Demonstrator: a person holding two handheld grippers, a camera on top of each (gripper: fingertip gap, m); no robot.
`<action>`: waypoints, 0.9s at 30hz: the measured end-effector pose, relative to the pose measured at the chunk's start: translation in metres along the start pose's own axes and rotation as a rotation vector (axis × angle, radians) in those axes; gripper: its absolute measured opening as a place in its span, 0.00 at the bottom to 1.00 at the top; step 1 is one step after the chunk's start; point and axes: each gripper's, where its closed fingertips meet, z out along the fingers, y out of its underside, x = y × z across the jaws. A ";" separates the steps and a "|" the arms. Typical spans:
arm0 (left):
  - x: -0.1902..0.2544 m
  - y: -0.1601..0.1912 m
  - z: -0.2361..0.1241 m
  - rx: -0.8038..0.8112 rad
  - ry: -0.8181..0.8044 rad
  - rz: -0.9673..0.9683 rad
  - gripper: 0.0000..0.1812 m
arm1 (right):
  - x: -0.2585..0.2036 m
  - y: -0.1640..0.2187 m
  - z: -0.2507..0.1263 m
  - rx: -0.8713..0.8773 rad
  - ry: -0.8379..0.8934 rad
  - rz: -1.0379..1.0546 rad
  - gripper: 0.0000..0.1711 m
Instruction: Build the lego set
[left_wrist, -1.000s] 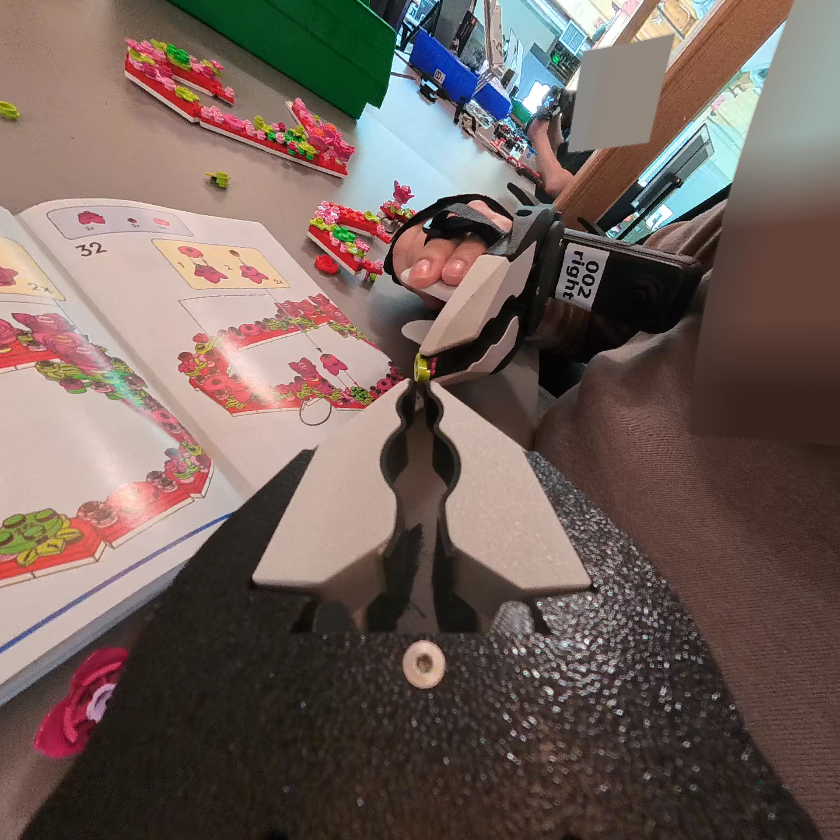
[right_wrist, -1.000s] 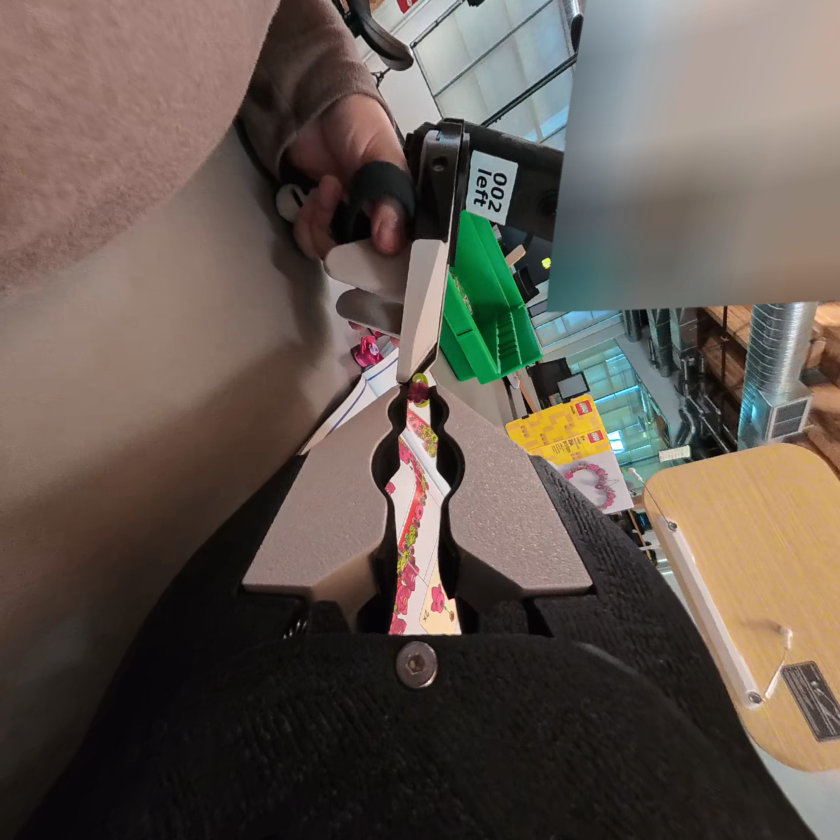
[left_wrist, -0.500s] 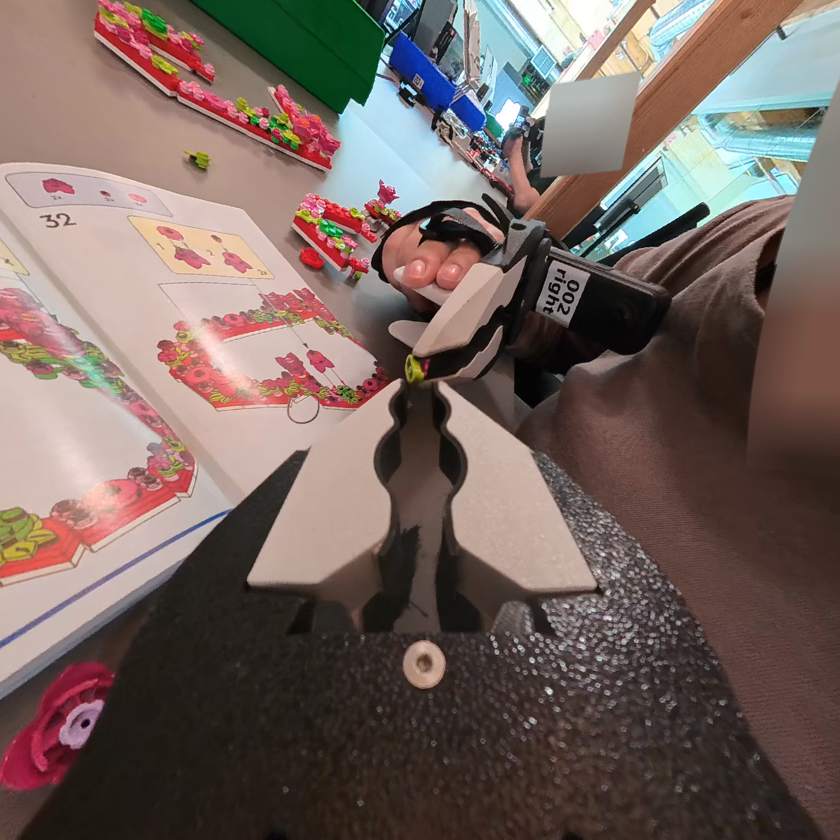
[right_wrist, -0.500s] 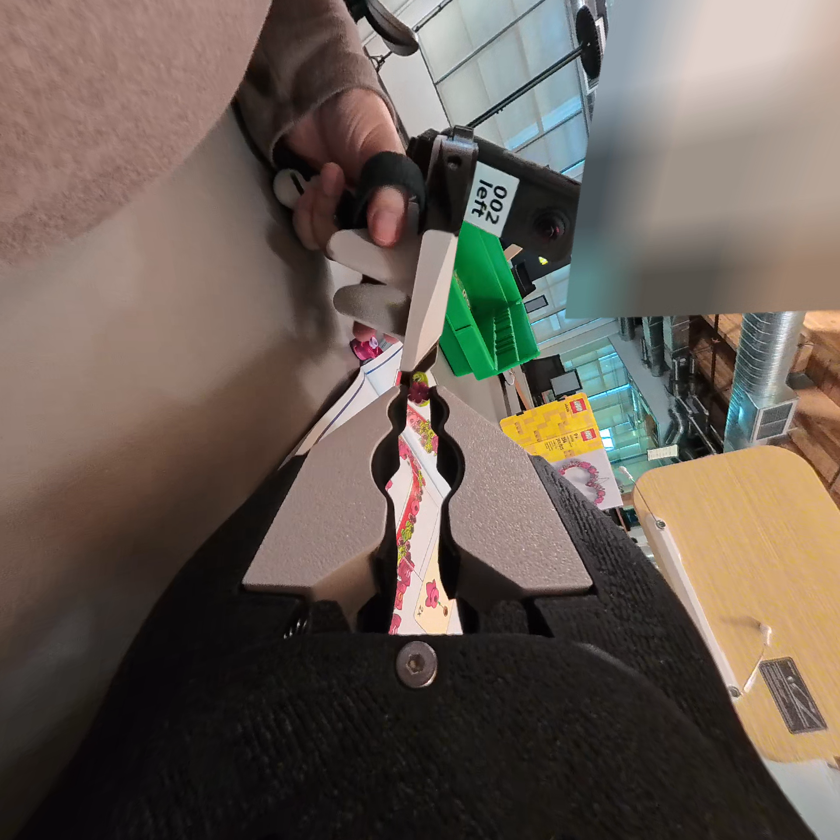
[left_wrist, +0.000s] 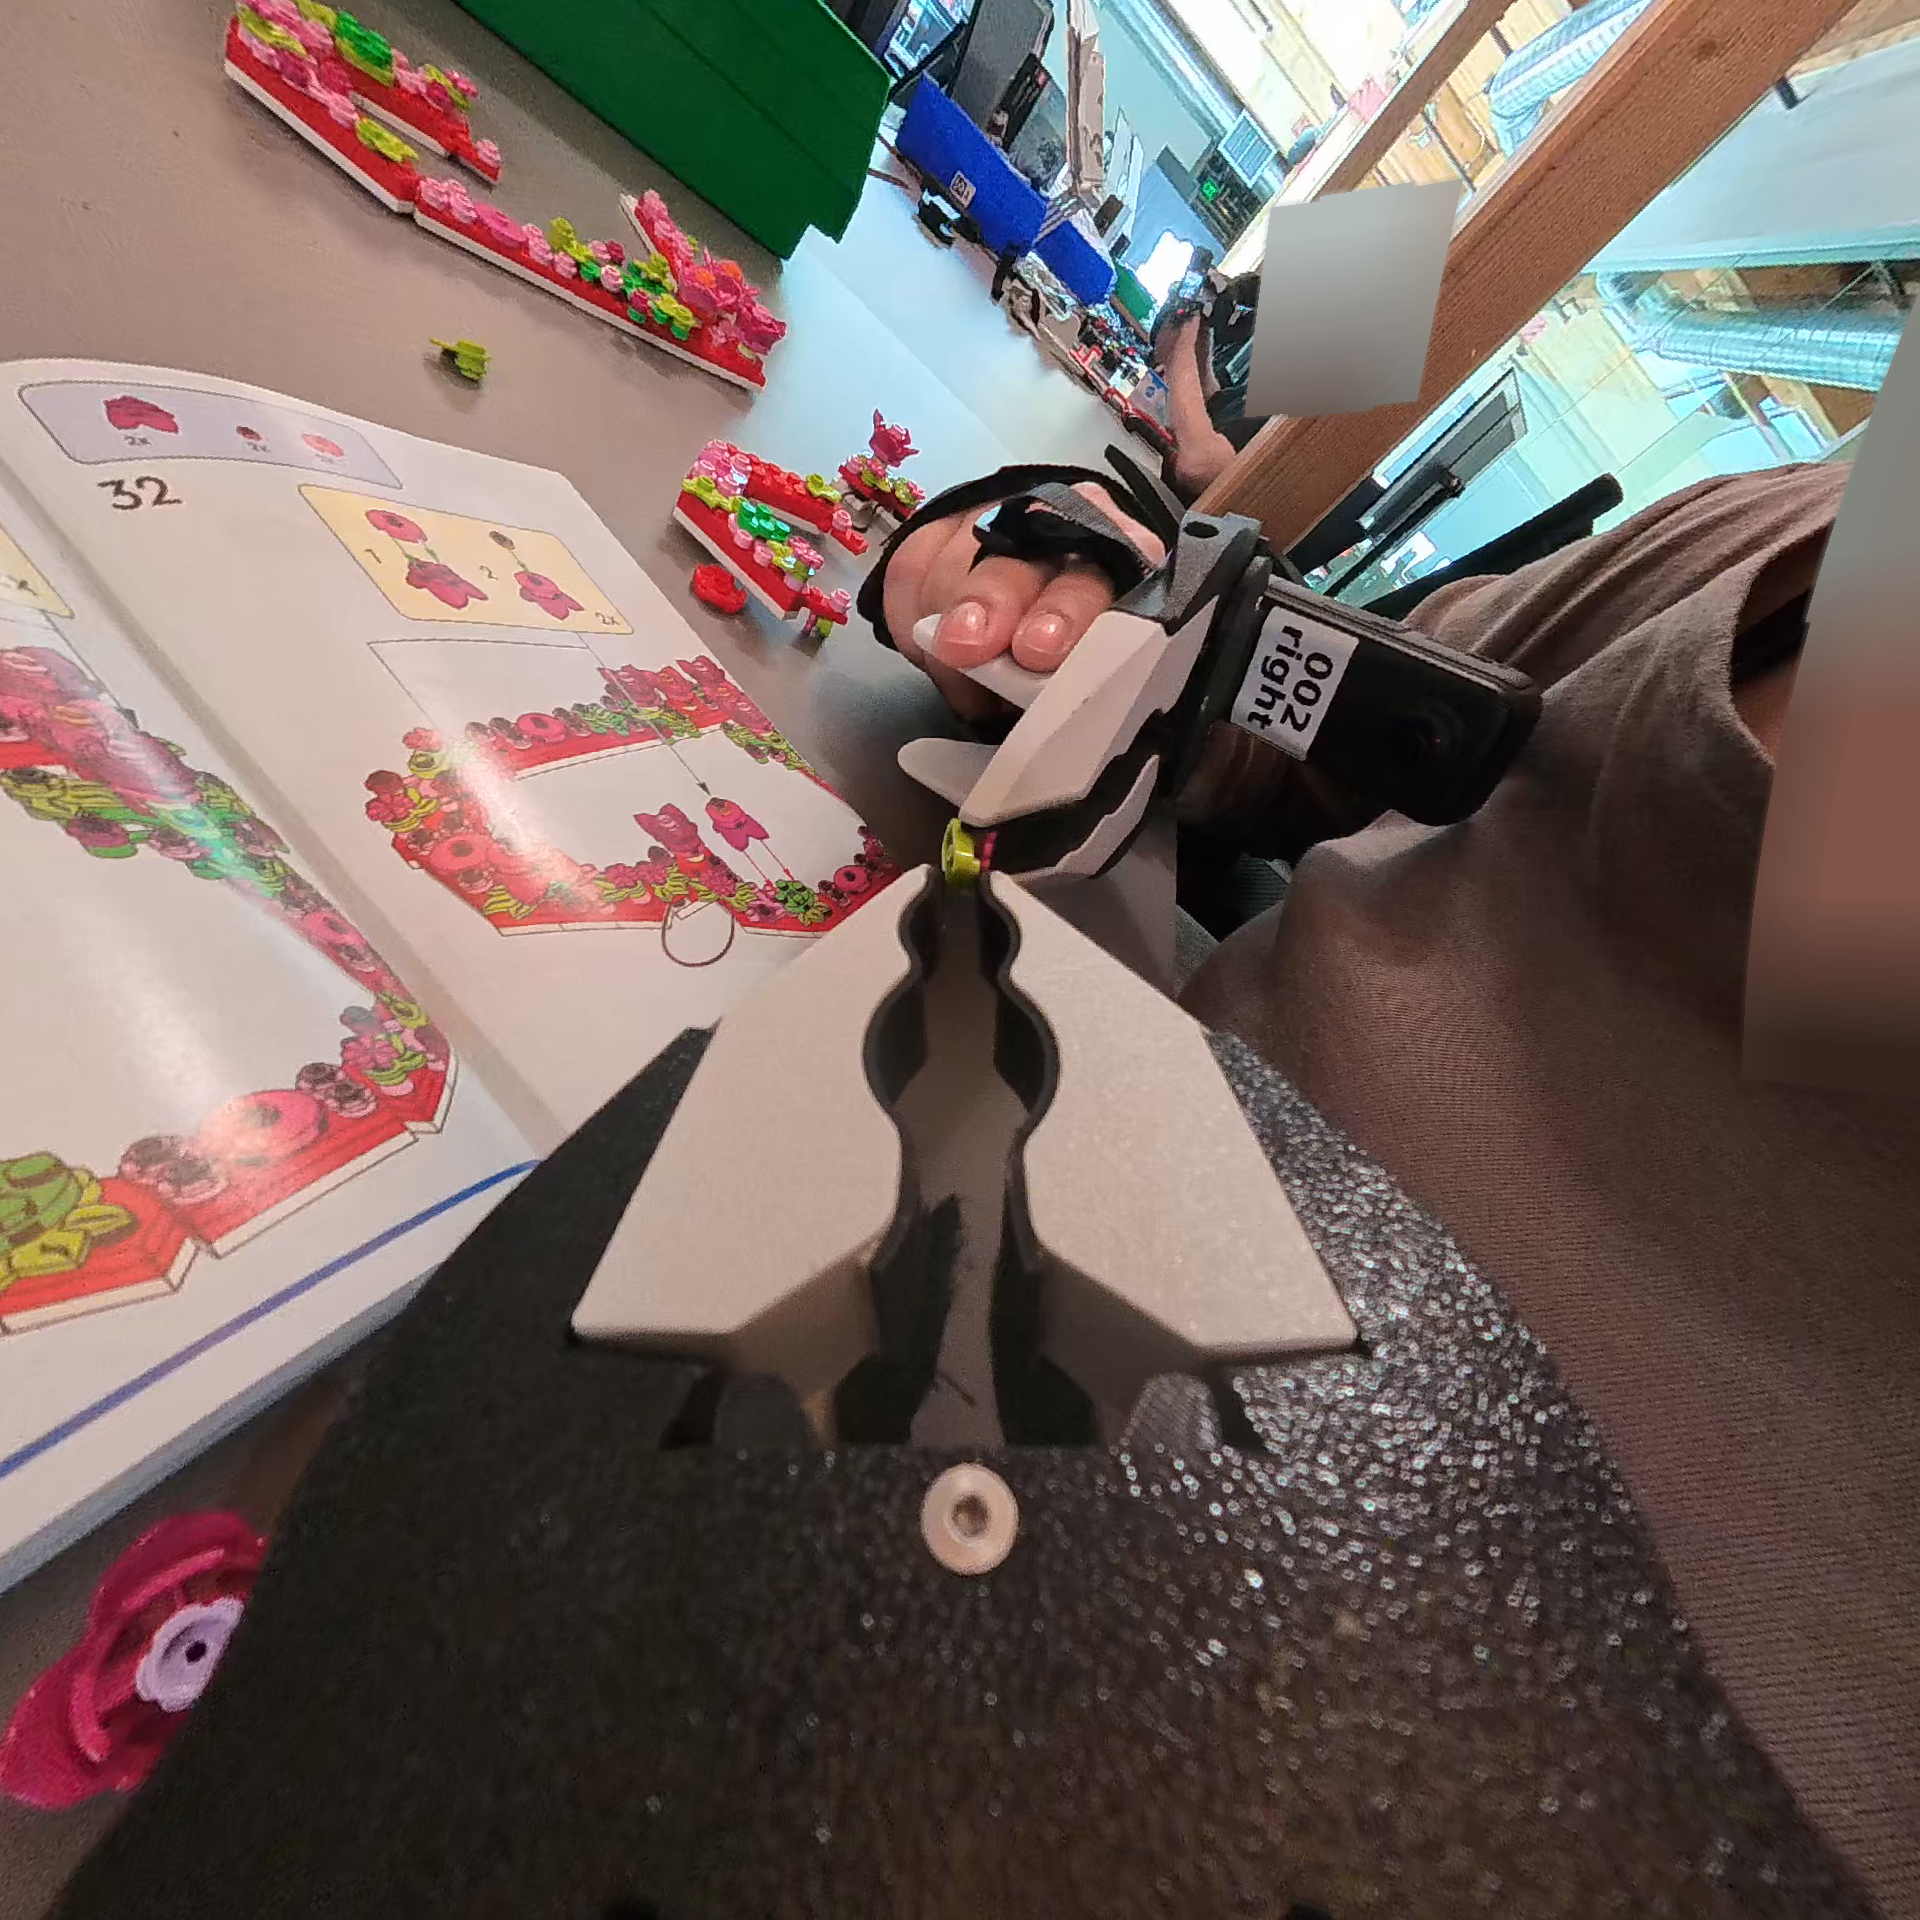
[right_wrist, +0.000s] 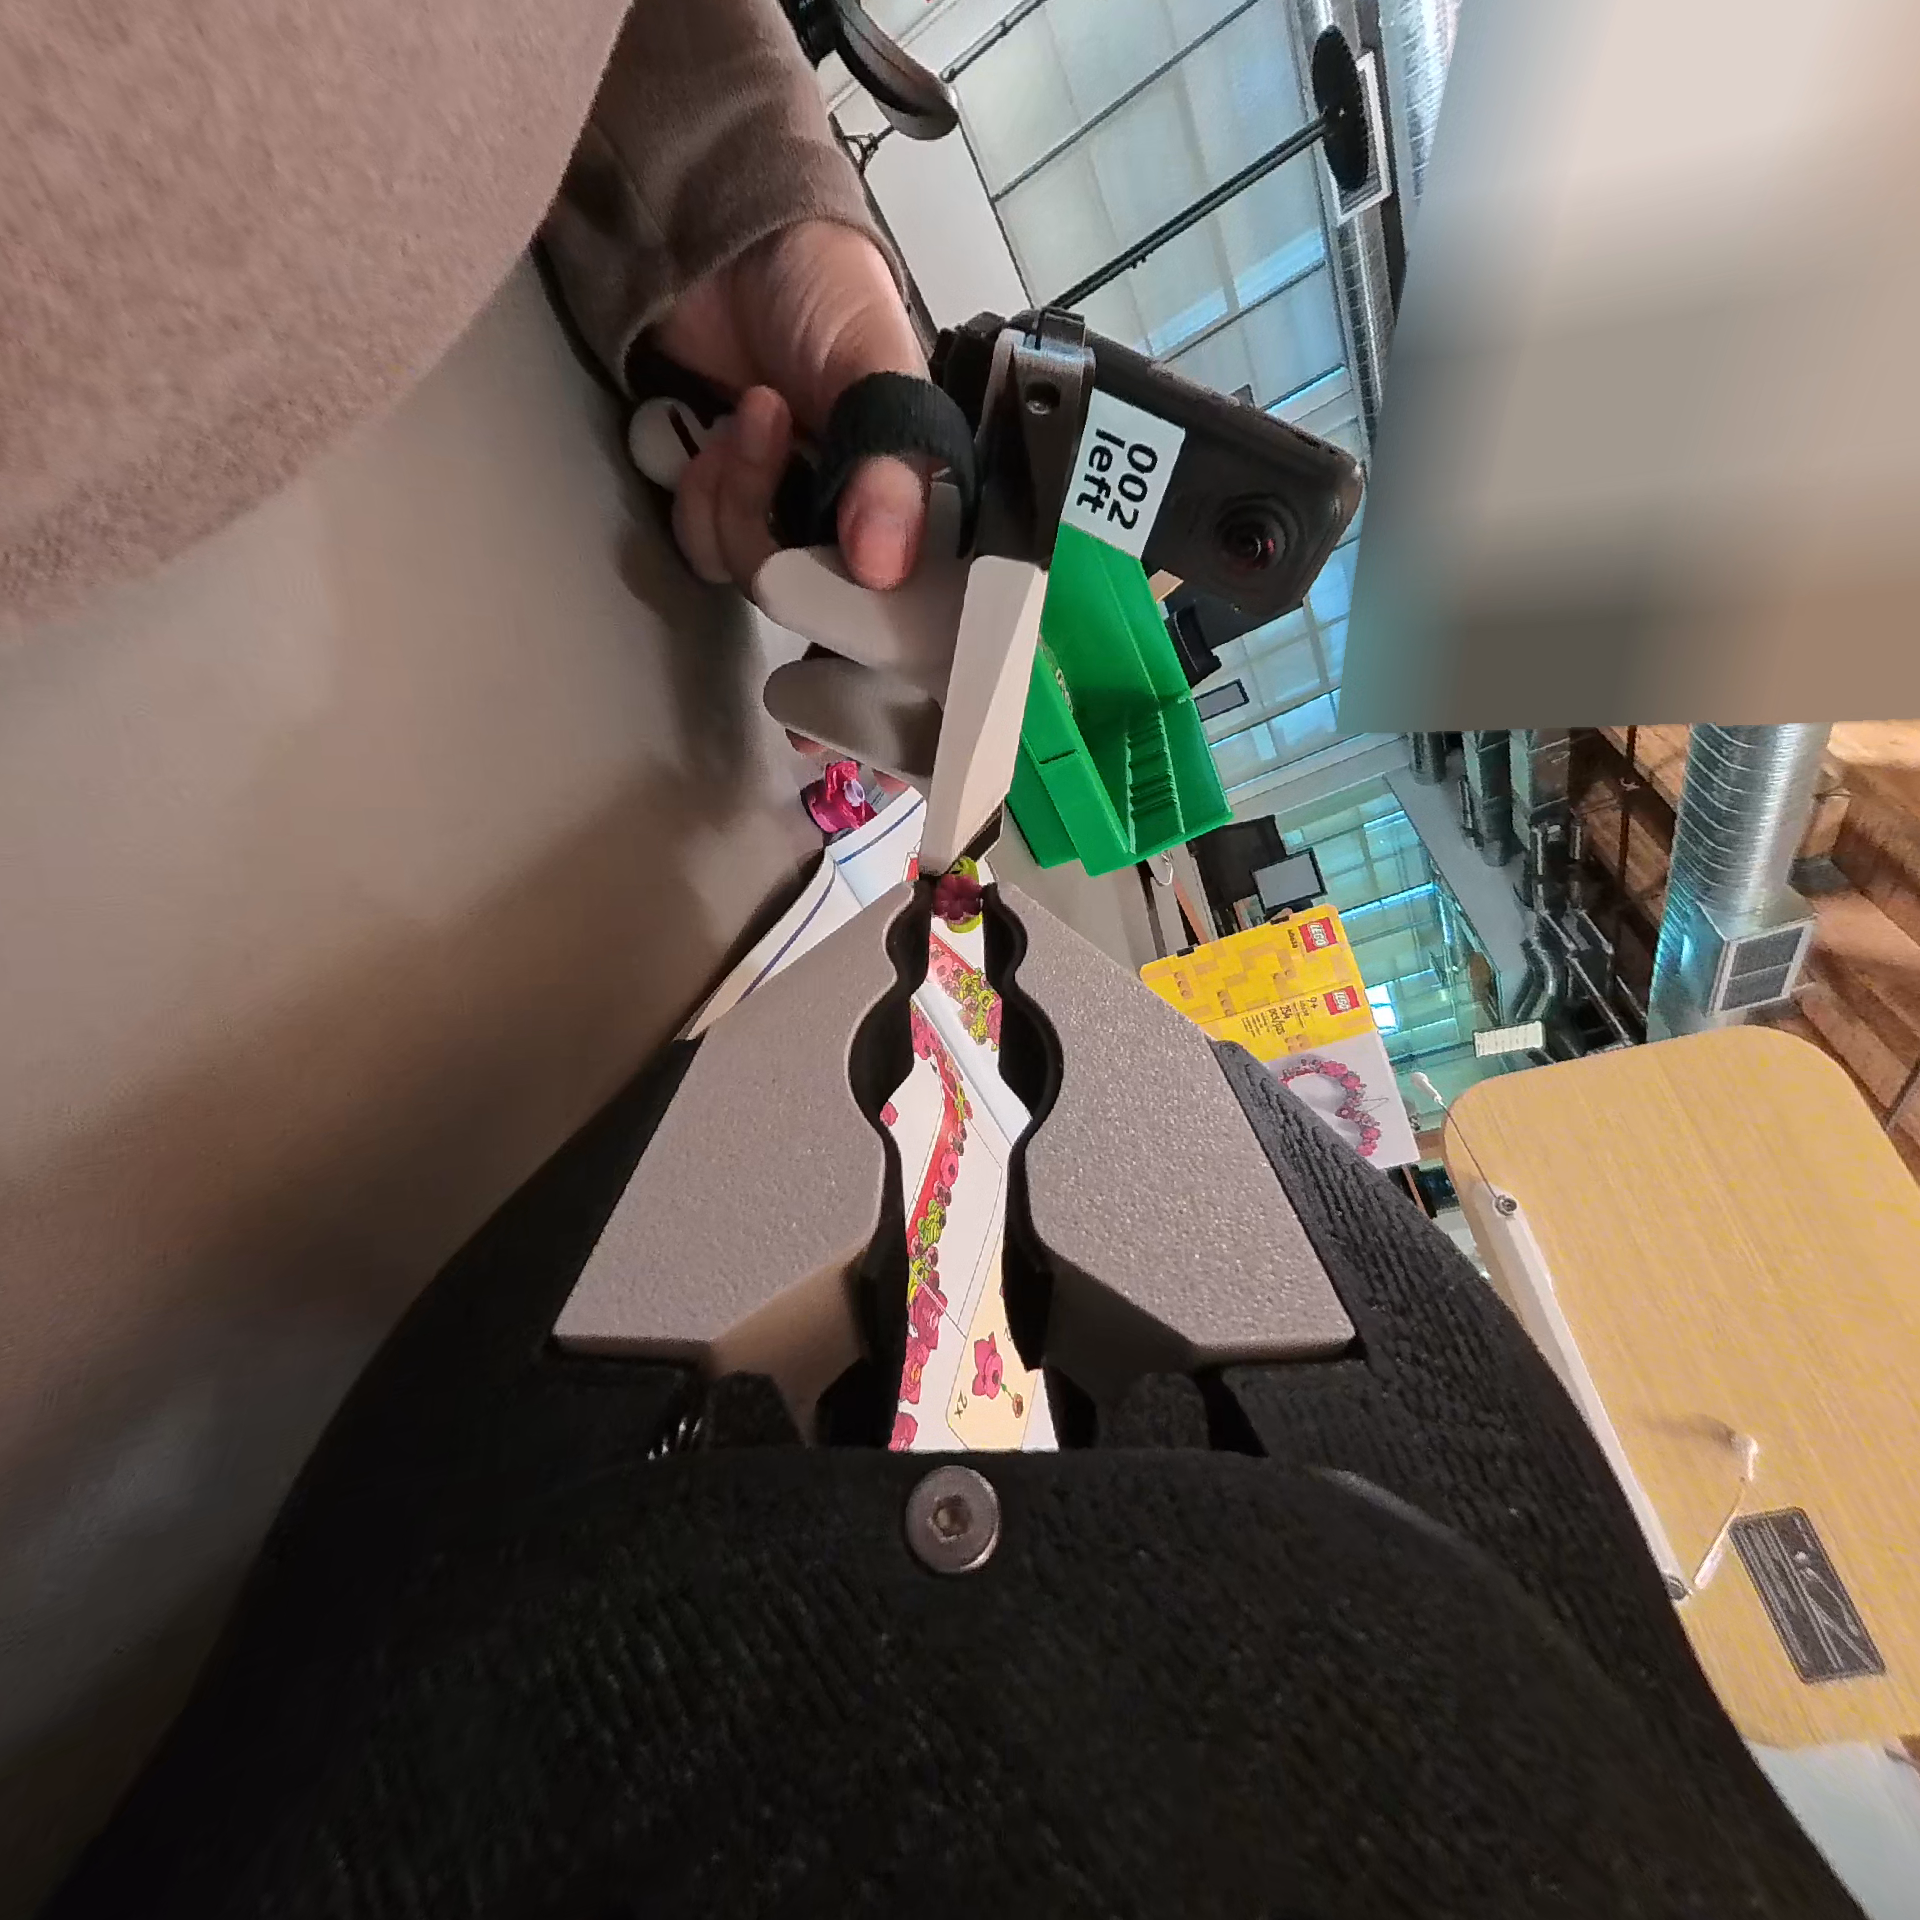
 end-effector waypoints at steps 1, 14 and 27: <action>0.000 0.000 0.000 -0.001 -0.001 0.000 0.02 | 0.000 0.000 0.000 -0.001 0.000 0.001 0.04; -0.009 0.003 0.001 -0.022 -0.064 -0.009 0.01 | -0.003 0.011 0.003 -0.054 -0.037 0.083 0.06; -0.011 0.007 0.002 -0.046 -0.088 -0.014 0.00 | -0.005 0.013 0.004 -0.076 -0.060 0.090 0.05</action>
